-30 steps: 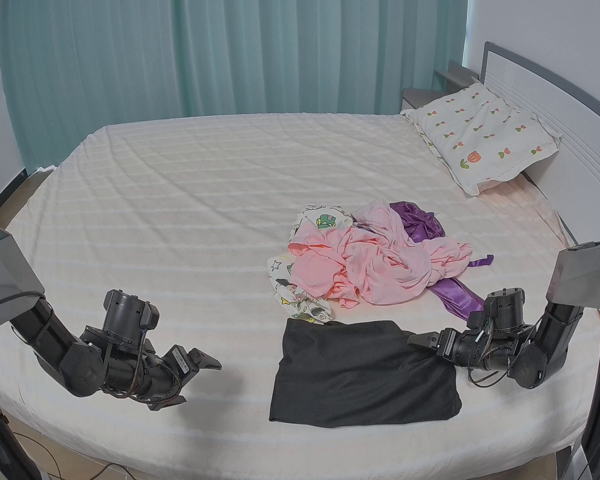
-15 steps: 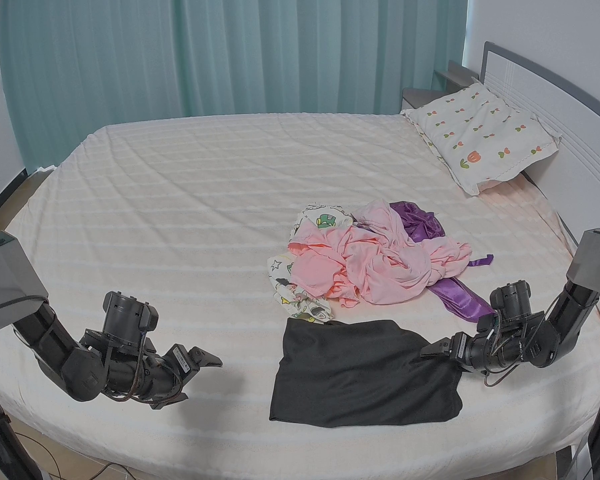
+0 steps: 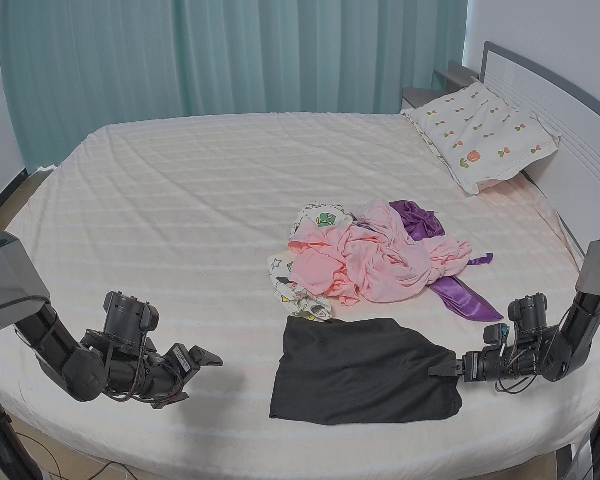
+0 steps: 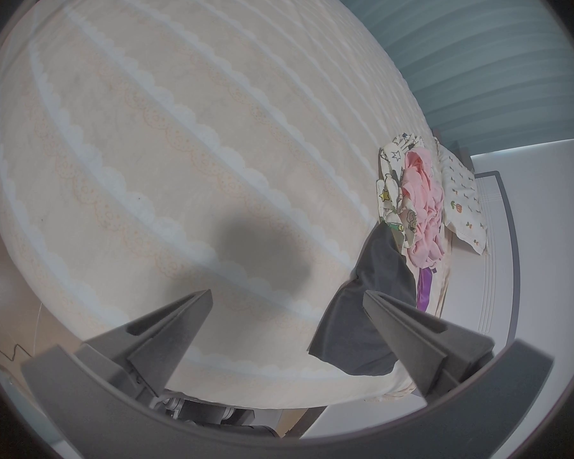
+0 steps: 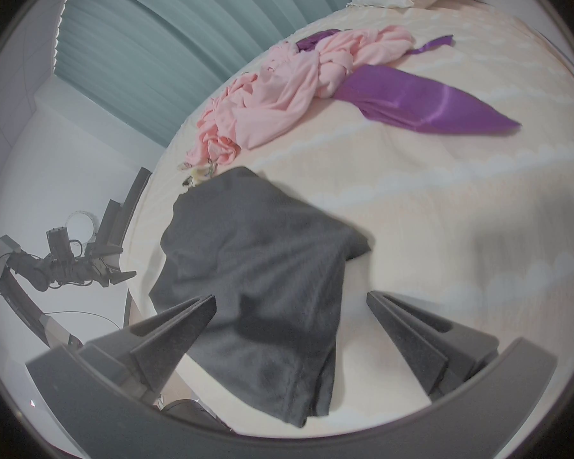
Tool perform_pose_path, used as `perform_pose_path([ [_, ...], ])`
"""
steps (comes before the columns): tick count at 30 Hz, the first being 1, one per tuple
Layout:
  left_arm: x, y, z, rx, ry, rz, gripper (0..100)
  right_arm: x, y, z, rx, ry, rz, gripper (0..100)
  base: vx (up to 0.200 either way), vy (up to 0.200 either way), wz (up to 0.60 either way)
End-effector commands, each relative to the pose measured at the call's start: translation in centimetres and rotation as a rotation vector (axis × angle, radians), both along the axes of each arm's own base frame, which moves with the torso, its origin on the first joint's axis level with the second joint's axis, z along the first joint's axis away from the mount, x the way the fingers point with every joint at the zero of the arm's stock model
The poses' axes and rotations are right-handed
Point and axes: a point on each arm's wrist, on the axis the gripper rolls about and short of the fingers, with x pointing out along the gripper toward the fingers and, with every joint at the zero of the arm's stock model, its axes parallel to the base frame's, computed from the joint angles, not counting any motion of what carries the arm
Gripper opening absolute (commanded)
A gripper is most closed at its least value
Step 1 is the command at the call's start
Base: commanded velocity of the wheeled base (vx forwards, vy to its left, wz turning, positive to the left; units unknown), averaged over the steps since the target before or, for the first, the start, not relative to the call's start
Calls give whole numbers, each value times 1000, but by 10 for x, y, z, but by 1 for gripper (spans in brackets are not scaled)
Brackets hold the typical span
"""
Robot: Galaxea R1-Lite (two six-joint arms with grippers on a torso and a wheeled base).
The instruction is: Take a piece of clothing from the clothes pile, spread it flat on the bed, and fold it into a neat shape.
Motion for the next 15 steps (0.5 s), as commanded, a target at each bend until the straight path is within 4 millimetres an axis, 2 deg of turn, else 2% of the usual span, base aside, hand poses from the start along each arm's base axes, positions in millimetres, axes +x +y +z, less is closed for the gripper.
perform_pose_path([
  [1, 1, 0, -2, 1, 7, 0, 100, -6, -2, -5, -7, 24, 3, 100, -200, 0, 0],
  [3, 1, 0, -4, 7, 12, -5, 100, -6, -2, -8, -15, 26, 14, 100, -200, 0, 0],
  [13, 1, 0, -9, 12, 27, -6, 100, -2, 0, -16, -18, 5, 35, 100, 0, 0, 0],
  [14, 1, -1, -9, 12, 26, -6, 100, -2, 0, -16, -13, 0, 32, 0, 0, 0, 0],
  [15, 1, -1, -9, 12, 27, -6, 100, -2, 1, -15, -11, -12, 31, 0, 0, 0, 0],
])
